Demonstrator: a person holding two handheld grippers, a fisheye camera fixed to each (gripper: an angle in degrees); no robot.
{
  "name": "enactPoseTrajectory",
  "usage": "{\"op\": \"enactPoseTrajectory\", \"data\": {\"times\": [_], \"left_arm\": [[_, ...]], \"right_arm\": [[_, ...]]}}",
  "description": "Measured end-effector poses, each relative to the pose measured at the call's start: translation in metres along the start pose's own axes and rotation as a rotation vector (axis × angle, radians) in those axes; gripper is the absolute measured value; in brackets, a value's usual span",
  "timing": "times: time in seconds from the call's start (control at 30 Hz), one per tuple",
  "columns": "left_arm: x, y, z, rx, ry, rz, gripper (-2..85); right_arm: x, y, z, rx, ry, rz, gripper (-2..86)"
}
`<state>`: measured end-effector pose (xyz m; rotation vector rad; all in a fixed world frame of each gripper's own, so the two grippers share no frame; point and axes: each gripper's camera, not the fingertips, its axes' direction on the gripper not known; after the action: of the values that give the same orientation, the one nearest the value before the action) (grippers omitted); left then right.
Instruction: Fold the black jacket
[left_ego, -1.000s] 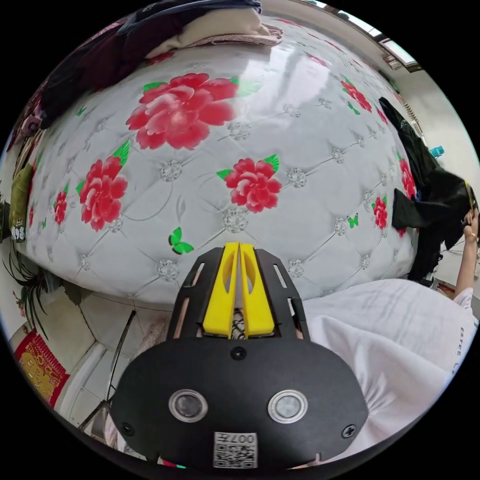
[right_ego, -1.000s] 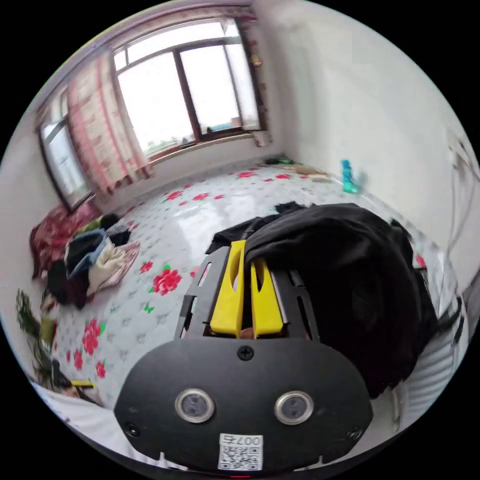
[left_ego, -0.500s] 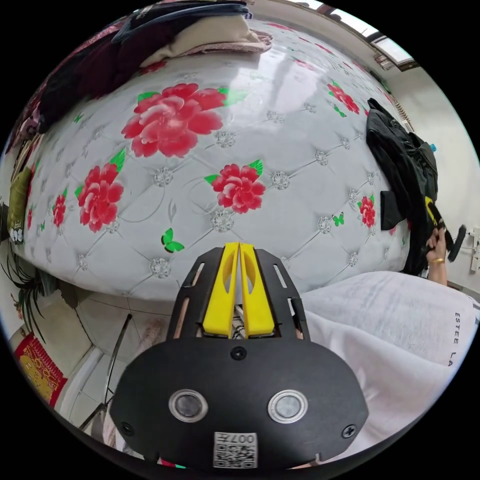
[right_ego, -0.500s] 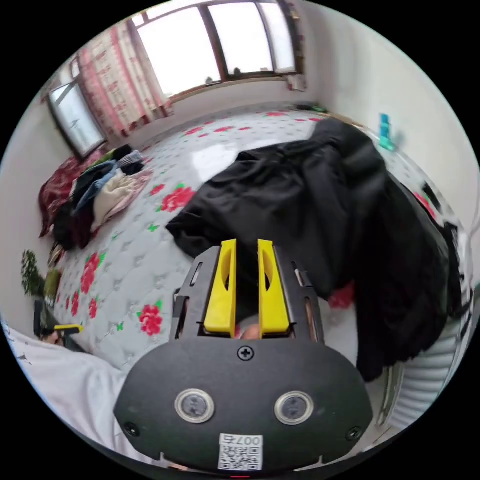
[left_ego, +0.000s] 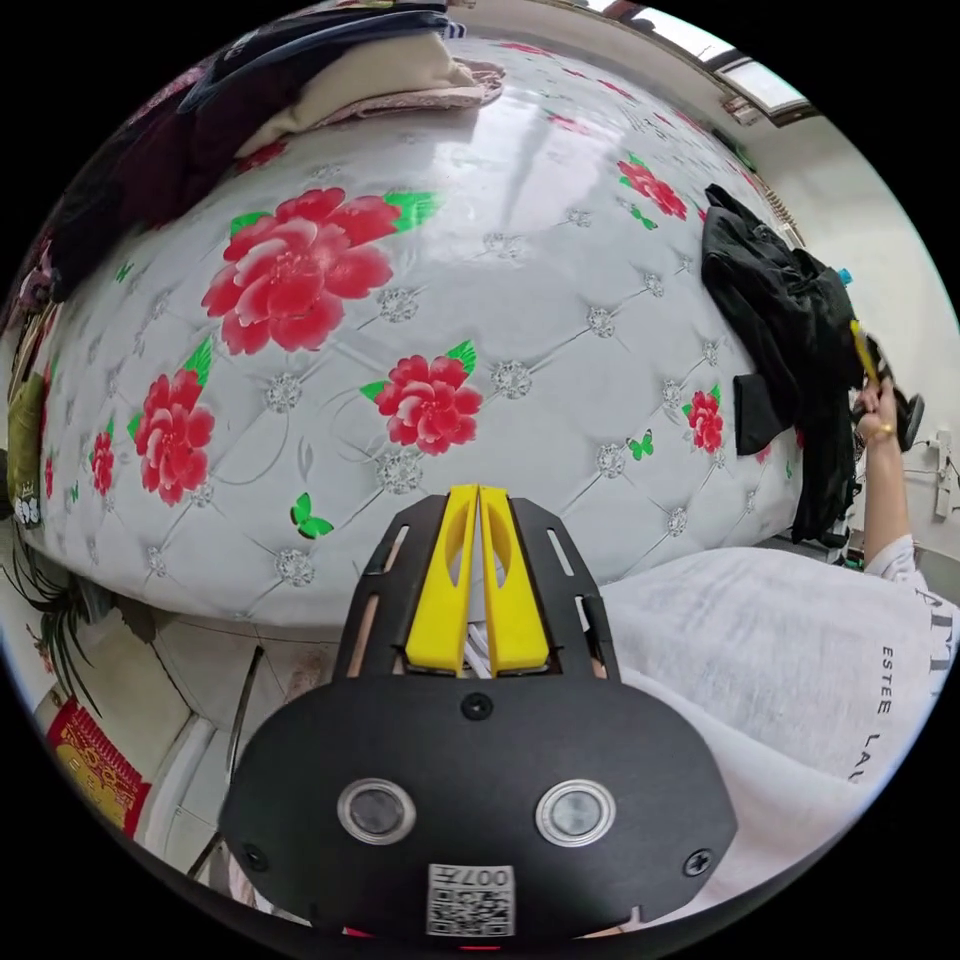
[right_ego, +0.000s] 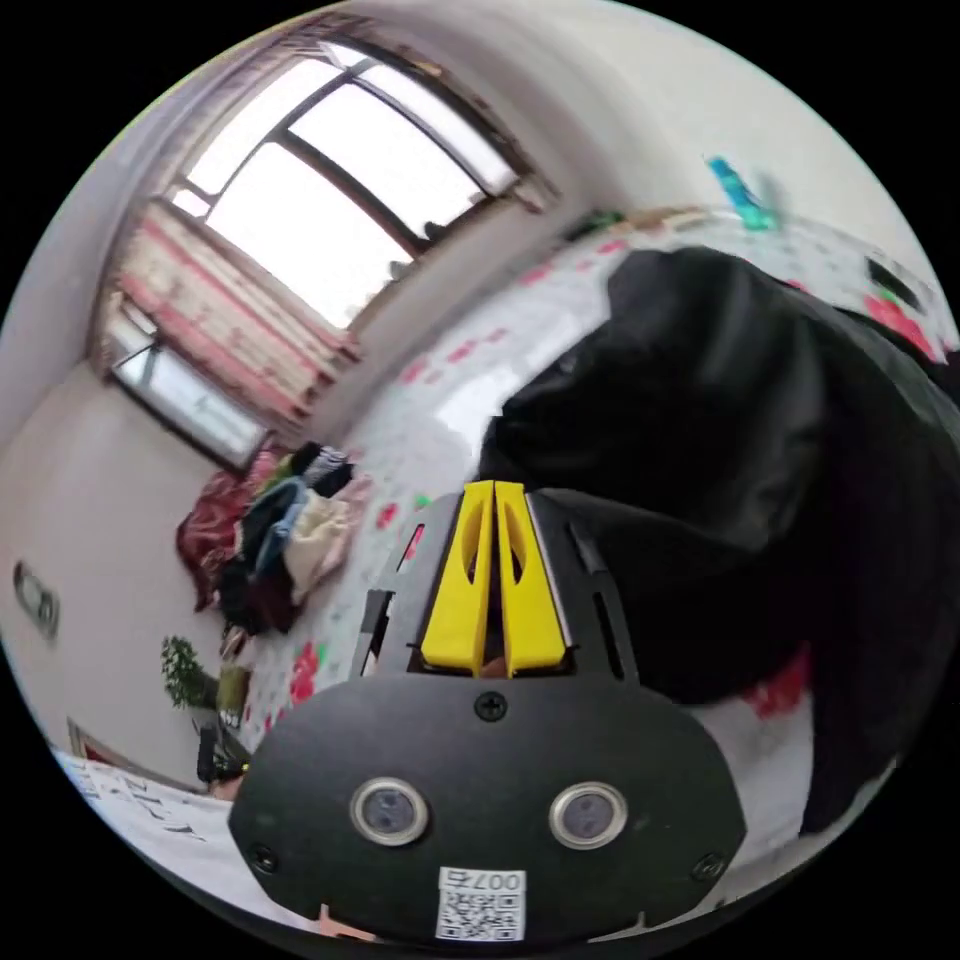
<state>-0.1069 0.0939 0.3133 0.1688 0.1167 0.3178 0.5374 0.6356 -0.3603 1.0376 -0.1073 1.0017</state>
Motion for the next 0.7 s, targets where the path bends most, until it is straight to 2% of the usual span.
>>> {"op": "enactPoseTrajectory", "data": {"times": [0.17,0.27,0.33,0.4,0.47,0.5,0.6,0.7], "left_arm": [[0.006,0.007,-0.013,0.012,-0.020,0.014,-1.0],[0.003,0.014,-0.014,0.007,-0.013,-0.004,-1.0],[0.002,0.017,-0.012,-0.004,-0.008,-0.014,-1.0],[0.001,0.019,-0.009,-0.016,-0.004,-0.019,-1.0],[0.001,0.020,-0.008,-0.022,-0.001,-0.021,-1.0],[0.002,0.020,-0.007,-0.024,0.004,-0.019,-1.0],[0.007,0.014,-0.007,-0.034,0.020,-0.004,-1.0],[0.015,0.007,-0.013,-0.025,0.017,0.024,-1.0]], "right_arm": [[-0.078,-0.037,0.027,-0.082,-0.151,-0.268,3.9],[-0.068,-0.019,0.030,-0.184,-0.123,-0.347,6.9],[-0.034,0.002,0.010,-0.118,0.027,-0.285,7.8],[0.027,0.035,-0.040,0.073,0.314,-0.101,8.9],[0.075,0.057,-0.072,0.124,0.477,0.034,9.9],[0.107,0.066,-0.082,0.079,0.526,0.102,10.6],[0.178,0.077,-0.084,-0.107,0.456,0.262,12.0],[0.201,0.080,-0.074,-0.180,0.357,0.302,11.4]]}}
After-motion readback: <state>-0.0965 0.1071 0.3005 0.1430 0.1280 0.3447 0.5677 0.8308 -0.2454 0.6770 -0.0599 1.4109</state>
